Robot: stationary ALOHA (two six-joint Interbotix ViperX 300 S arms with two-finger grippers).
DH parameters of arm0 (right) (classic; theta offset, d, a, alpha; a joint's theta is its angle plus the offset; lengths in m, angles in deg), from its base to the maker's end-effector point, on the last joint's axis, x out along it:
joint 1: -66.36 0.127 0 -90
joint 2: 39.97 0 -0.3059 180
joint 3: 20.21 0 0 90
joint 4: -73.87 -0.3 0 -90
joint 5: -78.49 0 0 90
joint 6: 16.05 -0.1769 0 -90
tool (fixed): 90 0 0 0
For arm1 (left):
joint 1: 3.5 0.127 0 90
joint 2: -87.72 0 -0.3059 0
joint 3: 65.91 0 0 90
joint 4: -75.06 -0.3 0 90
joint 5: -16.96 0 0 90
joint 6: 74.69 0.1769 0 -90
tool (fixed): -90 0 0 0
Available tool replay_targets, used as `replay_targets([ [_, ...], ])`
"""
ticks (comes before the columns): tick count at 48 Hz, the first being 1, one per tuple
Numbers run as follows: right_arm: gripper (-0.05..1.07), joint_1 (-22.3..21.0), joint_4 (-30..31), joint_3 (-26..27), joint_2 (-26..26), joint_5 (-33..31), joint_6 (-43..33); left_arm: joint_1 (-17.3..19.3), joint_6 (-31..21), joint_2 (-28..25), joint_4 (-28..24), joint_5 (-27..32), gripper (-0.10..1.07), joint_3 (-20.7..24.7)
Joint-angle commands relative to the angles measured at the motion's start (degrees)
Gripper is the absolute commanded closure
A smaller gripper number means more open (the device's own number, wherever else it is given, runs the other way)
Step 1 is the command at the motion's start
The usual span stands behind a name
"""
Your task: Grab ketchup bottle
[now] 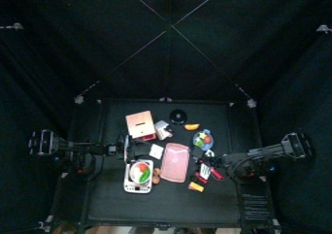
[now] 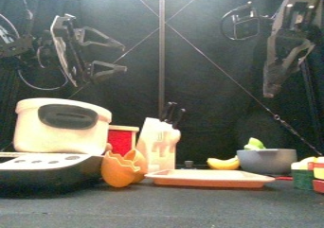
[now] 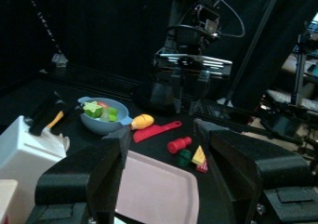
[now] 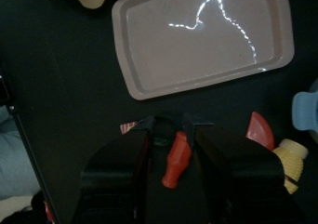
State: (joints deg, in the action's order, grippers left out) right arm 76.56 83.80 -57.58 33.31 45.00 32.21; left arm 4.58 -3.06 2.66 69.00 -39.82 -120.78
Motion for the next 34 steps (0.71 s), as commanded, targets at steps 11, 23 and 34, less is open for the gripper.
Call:
replay_targets([
  [11,0.32,6.33,-4.92,-4.04,0.79,0.18,-0.18,-0.62,0.18,-0.26,-0.35,0.53,0.06,0.53],
  [23,0.32,9.05,-7.73,-6.5,4.39,0.88,-0.18,-0.79,0.09,-0.35,-2.02,1.41,0.06,0.44],
  [34,0.32,9.23,-9.14,-6.42,10.81,1.58,-0.09,-0.79,0.09,-0.35,-1.93,1.41,0.06,0.53],
])
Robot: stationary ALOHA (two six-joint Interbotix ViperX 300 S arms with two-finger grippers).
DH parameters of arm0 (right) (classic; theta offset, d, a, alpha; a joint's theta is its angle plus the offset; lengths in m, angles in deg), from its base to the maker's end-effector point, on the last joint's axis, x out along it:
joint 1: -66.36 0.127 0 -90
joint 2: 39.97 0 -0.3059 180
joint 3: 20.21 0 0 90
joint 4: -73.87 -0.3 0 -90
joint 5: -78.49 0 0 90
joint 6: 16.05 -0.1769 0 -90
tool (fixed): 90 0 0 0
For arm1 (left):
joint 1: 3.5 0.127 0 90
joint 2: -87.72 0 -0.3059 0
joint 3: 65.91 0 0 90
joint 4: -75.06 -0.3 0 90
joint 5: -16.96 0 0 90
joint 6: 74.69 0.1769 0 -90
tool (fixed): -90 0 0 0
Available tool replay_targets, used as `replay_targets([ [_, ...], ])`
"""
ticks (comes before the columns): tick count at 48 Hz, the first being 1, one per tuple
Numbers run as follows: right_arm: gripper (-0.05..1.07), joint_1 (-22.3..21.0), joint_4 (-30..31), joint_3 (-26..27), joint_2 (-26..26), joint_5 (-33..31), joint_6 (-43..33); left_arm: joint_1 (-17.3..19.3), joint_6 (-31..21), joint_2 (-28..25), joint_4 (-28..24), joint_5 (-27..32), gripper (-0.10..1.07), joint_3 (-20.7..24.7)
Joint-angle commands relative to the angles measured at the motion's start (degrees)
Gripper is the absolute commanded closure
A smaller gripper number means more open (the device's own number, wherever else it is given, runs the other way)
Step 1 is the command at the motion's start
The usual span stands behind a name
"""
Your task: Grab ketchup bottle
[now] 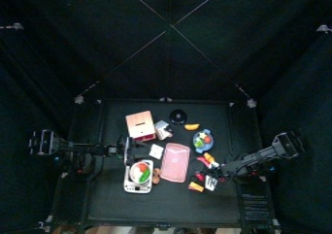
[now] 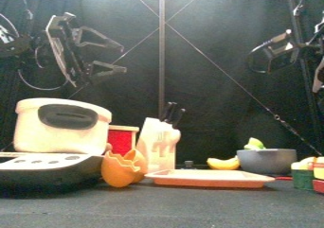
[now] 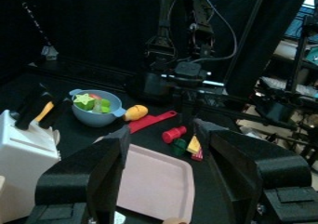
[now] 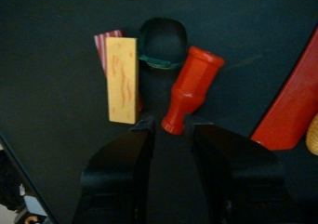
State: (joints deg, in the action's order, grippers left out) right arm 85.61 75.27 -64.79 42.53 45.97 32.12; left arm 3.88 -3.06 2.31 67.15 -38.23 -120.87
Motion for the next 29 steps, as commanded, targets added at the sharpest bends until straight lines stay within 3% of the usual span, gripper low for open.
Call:
replay_targets([
  [1,0.32,0.18,-0.7,0.79,2.02,0.62,0.0,-0.18,0.09,0.0,-0.09,-0.18,0.06,0.62],
  [18,0.32,-0.09,0.09,1.05,8.17,0.97,0.09,-0.09,0.09,0.0,0.09,-0.18,0.06,0.79],
  [29,0.32,-0.26,2.46,1.49,9.05,2.9,0.09,-0.09,0.09,-0.09,0.09,-0.18,0.06,0.79],
])
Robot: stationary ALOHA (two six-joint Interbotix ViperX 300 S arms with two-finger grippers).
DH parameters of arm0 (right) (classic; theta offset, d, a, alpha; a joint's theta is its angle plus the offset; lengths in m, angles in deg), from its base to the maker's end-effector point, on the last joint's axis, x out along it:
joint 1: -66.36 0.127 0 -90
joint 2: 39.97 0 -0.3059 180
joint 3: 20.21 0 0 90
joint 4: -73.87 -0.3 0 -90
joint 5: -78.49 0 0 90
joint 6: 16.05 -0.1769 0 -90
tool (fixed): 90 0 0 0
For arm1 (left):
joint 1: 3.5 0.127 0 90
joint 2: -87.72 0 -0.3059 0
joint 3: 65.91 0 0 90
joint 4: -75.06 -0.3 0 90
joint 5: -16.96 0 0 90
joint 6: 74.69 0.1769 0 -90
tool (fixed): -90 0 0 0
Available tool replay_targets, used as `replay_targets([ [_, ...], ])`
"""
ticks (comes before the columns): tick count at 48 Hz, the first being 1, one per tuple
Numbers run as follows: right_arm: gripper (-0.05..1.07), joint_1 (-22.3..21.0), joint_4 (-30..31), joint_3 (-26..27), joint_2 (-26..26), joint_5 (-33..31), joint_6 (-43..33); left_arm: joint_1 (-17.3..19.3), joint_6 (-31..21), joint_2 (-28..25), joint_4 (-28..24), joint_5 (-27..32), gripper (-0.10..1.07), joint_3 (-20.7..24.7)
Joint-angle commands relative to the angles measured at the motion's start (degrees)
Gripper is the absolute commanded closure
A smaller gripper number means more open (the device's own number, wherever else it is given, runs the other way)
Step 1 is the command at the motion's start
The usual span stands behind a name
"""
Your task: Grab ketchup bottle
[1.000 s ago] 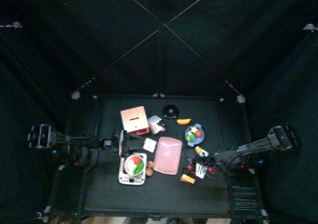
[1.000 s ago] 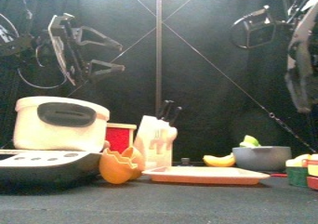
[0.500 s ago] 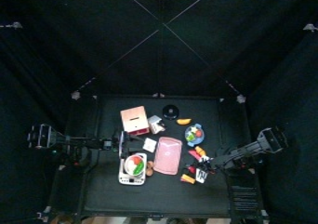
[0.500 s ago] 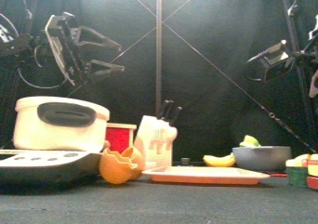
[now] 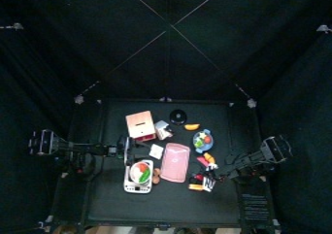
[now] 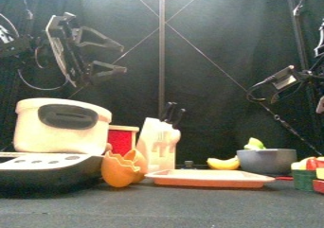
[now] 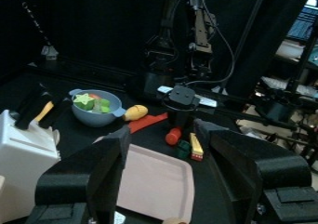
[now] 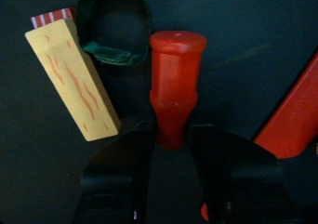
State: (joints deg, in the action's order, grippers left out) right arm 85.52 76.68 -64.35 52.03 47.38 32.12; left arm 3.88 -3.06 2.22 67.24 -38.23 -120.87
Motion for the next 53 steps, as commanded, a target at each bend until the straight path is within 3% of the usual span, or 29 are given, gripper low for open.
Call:
replay_targets([
  [1,0.32,-0.18,1.41,1.14,-0.44,1.93,0.09,-0.09,0.09,0.09,0.0,-0.18,0.06,0.7],
  [19,0.51,-0.7,2.9,1.23,-1.49,0.62,0.0,-0.09,0.09,0.09,0.0,-0.18,0.06,0.7],
  [33,0.52,-0.7,4.48,3.25,-8.96,-7.65,0.09,-0.09,0.09,0.09,-0.09,-0.18,0.06,0.97],
  [43,0.52,-1.23,8.53,4.22,-13.45,-7.91,0.0,-0.09,0.18,0.0,-0.18,-0.18,0.06,1.14],
  [53,0.52,-3.96,12.39,4.48,-14.15,-6.42,0.09,-0.09,0.09,0.0,-0.18,-0.18,0.06,1.14],
])
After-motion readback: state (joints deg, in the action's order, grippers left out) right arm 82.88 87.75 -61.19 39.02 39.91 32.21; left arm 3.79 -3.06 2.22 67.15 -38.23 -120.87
